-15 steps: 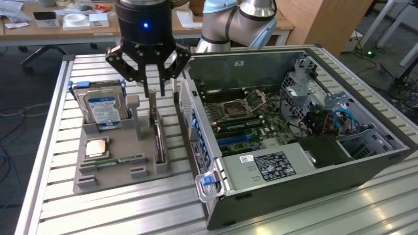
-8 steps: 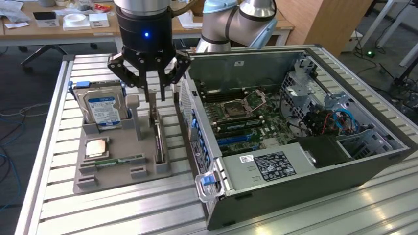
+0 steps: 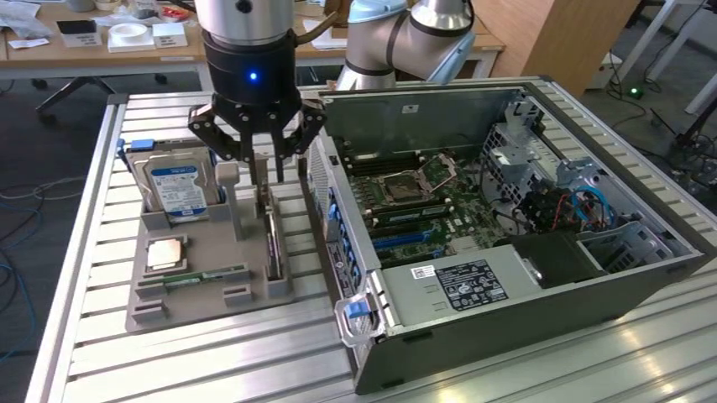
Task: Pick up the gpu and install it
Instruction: 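Pick up the gpu and move the gpu toward the slot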
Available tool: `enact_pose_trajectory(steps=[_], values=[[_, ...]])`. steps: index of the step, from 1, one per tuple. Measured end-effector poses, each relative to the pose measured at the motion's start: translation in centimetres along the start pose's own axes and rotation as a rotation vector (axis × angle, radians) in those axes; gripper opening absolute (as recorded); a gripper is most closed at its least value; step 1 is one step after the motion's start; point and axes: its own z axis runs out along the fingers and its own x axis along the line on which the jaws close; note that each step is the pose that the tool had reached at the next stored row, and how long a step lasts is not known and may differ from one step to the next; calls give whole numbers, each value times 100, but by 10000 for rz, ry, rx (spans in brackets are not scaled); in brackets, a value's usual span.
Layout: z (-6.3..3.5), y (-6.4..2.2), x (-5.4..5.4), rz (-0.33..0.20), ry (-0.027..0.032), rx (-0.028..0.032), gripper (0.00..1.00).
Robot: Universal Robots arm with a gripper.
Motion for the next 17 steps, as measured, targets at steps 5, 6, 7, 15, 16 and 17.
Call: enact_pose_trajectory(steps=[5,6,7,15,16,17], values=[[90,-4,2,0,-1,-1,36],[110,-5,3,0,-1,0,36],[128,-5,3,1,-1,-1,36],[273,-12,6,0,-1,0,36],[291,-13,7,0,-1,-1,36],[309,-13,7,0,-1,-1,36]])
